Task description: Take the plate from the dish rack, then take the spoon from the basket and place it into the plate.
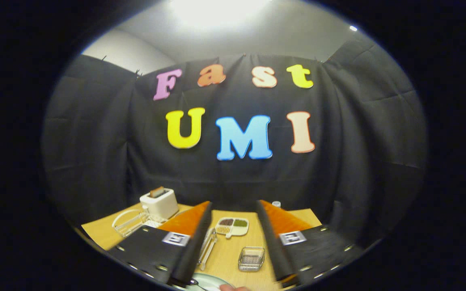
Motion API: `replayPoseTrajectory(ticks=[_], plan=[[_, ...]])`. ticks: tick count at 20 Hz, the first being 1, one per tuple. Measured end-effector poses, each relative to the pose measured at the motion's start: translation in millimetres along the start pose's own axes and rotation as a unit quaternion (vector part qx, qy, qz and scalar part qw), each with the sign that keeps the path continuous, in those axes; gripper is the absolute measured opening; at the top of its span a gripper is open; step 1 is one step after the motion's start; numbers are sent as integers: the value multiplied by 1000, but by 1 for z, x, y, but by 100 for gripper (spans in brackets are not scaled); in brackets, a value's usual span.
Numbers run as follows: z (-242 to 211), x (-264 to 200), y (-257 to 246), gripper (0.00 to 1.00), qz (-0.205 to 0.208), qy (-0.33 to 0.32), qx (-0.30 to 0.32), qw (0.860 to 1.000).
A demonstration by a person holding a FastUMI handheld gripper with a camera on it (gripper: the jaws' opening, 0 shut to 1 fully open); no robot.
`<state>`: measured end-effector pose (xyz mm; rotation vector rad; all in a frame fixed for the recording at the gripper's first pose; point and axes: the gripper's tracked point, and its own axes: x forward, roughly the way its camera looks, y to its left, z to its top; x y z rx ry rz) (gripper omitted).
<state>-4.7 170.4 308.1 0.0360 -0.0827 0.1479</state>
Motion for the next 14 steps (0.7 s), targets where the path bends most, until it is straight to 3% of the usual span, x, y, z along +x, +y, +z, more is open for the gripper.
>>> replayPoseTrajectory(ticks=[2, 14], plan=[[7, -8, -20, 95, -23, -12, 3, 1000], [-58, 3, -93, 96, -34, 18, 18, 999]])
